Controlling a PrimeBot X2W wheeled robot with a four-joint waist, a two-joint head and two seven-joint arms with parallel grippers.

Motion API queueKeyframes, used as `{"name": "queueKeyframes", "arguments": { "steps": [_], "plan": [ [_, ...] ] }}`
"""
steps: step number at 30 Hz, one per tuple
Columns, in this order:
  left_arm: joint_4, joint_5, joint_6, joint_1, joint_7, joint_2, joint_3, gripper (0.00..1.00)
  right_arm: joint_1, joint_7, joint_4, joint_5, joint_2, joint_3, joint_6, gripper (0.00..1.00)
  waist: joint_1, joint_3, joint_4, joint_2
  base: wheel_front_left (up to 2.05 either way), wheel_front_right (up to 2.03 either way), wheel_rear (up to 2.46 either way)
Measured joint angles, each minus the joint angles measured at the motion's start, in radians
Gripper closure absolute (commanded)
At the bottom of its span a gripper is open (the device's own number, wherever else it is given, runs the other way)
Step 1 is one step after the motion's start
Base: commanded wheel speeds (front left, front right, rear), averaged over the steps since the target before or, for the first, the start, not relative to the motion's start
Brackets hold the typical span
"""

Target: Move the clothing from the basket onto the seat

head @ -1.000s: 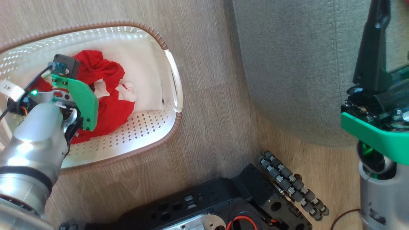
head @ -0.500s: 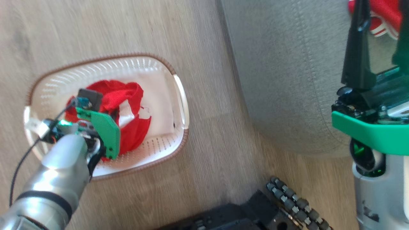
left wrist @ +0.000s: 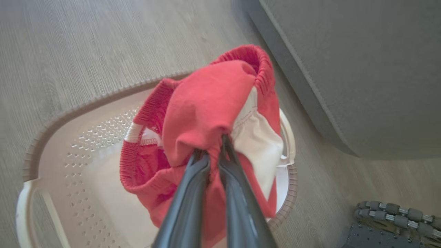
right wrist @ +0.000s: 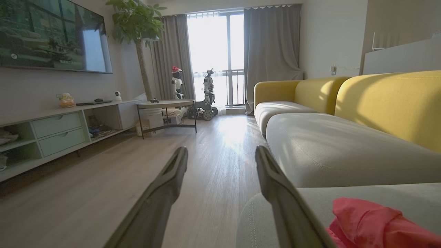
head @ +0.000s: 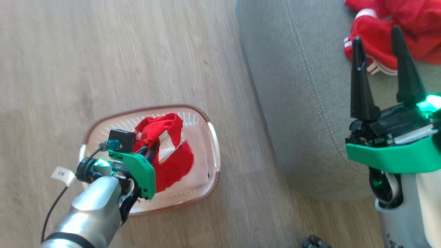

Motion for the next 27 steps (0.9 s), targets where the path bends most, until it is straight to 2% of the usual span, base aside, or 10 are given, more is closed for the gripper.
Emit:
{"name": "queueKeyframes", "arguments": {
  "steps": [10,14,19,27],
  "plan": [
    [-0.133,-0.038,0.000,0.041,-0.033,0.008,0.001,1.00,0.081,0.000,0.049,0.031,-0.030,0.017,0.000,0.00,0.0000,-0.202,0.077,0.0000,0.00,0.00,0.00],
    [-0.217,-0.021,0.001,0.058,-0.033,0.026,0.048,1.00,0.113,0.000,0.060,0.037,-0.031,0.020,0.000,0.00,0.0000,-0.262,0.099,0.0000,0.00,0.00,0.00],
    [-0.332,0.009,0.019,0.090,-0.033,0.046,0.103,1.00,0.152,0.000,0.074,0.048,-0.035,0.030,0.000,0.00,0.0000,-0.328,0.122,0.0000,0.00,0.00,0.00],
    [-0.484,0.067,0.070,0.112,-0.033,0.102,0.112,1.00,0.195,0.000,0.090,0.060,-0.039,0.051,0.000,0.00,0.0000,-0.410,0.144,0.0000,0.00,0.00,0.00]
  ]
}}
